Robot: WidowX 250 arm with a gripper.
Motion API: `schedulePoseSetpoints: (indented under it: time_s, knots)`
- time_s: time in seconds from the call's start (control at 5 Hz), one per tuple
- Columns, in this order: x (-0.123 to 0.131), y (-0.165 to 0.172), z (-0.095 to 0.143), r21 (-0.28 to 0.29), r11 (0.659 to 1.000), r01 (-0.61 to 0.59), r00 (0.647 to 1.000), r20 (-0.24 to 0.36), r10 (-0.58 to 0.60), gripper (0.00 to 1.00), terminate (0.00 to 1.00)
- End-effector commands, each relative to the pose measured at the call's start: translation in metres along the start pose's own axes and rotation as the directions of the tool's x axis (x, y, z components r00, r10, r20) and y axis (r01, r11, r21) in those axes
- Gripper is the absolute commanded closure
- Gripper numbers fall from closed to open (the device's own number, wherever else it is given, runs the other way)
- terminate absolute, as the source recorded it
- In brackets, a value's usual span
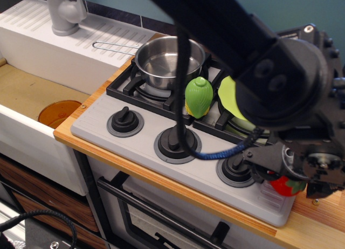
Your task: Put strawberry on plate and corncob in pot or pan on stove
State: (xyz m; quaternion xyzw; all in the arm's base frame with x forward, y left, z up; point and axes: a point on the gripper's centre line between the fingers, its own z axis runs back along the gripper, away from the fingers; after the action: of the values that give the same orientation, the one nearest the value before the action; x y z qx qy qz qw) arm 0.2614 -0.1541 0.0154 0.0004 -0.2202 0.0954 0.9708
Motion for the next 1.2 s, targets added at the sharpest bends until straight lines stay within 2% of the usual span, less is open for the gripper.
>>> schedulePoseSetpoints:
  time_s: [0.0, 0.4, 0.6, 1.0]
  knots:
    - [0.007, -0.005, 0.015, 0.044, 0.998, -0.038, 0.996, -0.076, 0.041, 1.0, 0.0]
    - [0.05, -0.015, 0.064, 0.103, 0.994, -0.035, 0.983, -0.178, 0.053, 1.0, 0.0]
    - [0.086, -0.008, 0.073, 0.092, 0.996, -0.003, 0.976, -0.216, 0.023, 1.0, 0.0]
    - [0.144, 0.016, 0.04, 0.024, 0.999, 0.044, 0.976, -0.213, -0.038, 1.0, 0.0]
